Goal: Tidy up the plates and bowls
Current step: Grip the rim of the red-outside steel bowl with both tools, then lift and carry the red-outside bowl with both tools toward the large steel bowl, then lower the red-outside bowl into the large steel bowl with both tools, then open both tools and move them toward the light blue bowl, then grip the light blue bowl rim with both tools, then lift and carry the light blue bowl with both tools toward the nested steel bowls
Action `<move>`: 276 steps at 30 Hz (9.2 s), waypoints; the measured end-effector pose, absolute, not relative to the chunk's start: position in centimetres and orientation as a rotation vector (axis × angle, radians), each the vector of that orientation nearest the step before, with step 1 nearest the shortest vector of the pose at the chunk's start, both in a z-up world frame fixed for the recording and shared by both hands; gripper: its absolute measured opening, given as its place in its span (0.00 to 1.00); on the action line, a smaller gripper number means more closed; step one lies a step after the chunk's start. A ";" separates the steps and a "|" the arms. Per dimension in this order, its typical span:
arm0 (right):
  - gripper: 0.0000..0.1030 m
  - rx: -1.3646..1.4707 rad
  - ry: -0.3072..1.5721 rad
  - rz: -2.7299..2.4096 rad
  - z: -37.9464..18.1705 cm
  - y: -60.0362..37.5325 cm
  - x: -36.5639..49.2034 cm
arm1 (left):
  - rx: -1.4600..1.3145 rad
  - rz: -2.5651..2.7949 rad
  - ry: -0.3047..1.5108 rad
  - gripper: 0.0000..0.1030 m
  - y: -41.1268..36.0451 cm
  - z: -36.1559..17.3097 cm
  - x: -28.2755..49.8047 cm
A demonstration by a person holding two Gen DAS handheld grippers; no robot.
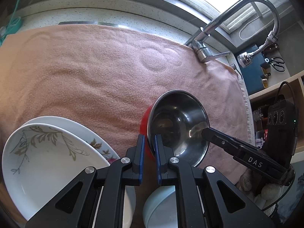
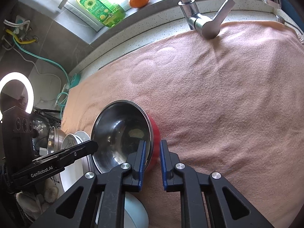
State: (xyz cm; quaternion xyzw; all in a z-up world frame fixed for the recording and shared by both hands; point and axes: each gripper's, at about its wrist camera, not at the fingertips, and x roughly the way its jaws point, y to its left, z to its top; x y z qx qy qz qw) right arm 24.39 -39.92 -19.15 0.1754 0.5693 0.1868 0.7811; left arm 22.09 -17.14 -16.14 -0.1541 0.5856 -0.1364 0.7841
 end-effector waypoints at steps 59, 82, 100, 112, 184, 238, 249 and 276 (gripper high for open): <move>0.07 0.335 1.128 0.501 -9.3 -28.2 22.3 | -0.422 -0.254 1.074 0.08 -4.9 -9.0 17.6; 0.07 0.252 1.154 0.670 -8.8 -14.0 21.2 | -0.501 -0.068 1.024 0.08 7.1 -8.8 13.8; 0.07 0.123 1.238 0.717 -12.5 -5.5 22.0 | -0.524 0.045 1.083 0.08 12.8 -12.2 13.1; 0.07 0.019 1.286 0.685 -15.3 -3.1 22.2 | -0.495 0.061 1.145 0.08 13.4 -14.2 14.0; 0.15 0.287 0.982 0.280 -9.4 -36.6 11.9 | -0.399 -0.370 1.200 0.11 -7.5 -12.3 12.4; 0.12 0.460 1.231 0.340 -18.8 -38.9 11.7 | -0.155 -0.416 1.317 0.10 -17.7 -16.2 13.2; 0.11 0.460 1.210 0.320 -17.1 -38.6 11.7 | -0.194 -0.434 1.265 0.11 -16.6 -14.1 13.3; 0.11 0.368 1.120 0.471 -9.9 -28.9 13.2 | -0.318 -0.326 1.099 0.11 -6.3 -8.6 11.6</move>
